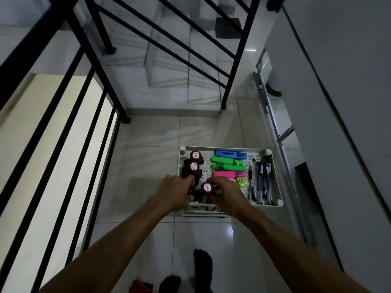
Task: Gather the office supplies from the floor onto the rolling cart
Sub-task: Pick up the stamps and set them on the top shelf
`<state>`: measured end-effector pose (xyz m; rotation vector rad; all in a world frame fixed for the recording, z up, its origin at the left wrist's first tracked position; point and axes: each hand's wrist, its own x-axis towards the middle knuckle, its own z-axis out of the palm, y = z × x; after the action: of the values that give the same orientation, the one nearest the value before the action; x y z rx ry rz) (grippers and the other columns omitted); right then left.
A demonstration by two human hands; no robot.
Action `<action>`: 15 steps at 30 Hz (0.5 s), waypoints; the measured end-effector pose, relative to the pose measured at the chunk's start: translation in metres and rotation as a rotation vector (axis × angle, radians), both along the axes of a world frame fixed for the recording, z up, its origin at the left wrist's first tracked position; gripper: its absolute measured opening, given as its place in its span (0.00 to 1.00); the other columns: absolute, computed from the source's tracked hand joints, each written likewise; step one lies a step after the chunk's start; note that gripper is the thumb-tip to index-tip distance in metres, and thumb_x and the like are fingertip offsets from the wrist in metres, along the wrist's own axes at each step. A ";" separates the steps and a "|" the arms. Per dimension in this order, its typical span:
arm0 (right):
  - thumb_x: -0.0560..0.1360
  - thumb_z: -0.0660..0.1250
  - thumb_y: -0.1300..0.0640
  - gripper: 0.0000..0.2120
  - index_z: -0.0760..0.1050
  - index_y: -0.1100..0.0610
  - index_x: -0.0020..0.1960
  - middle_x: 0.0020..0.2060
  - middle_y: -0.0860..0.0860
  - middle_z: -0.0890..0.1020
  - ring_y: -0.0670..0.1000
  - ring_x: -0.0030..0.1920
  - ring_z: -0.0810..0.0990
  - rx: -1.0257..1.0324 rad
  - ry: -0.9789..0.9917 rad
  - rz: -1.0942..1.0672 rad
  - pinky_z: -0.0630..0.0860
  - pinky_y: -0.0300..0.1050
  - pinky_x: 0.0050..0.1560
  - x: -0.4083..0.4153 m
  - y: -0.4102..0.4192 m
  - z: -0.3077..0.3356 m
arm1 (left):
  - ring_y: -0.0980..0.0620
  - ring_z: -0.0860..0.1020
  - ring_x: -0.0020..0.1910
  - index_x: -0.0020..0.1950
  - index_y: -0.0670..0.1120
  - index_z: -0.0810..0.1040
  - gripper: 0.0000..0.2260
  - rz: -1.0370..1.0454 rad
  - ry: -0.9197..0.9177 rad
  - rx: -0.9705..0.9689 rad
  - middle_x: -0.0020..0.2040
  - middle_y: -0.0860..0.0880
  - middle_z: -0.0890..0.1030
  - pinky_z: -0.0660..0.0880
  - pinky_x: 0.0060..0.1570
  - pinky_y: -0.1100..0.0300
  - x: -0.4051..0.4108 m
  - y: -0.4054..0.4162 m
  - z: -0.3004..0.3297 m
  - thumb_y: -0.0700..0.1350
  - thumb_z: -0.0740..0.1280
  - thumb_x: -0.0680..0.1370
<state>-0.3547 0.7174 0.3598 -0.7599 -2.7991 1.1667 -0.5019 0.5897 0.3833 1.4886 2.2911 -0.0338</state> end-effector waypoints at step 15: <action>0.70 0.75 0.59 0.16 0.76 0.52 0.56 0.51 0.49 0.82 0.48 0.49 0.80 -0.034 0.024 -0.031 0.79 0.43 0.52 0.005 -0.002 -0.004 | 0.50 0.77 0.53 0.64 0.52 0.72 0.20 0.087 -0.259 0.085 0.55 0.49 0.78 0.71 0.49 0.59 0.003 0.006 0.003 0.51 0.70 0.73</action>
<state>-0.3499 0.7158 0.3553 -0.7825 -2.7446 1.2139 -0.4987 0.5958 0.3859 1.3437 2.1664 0.2688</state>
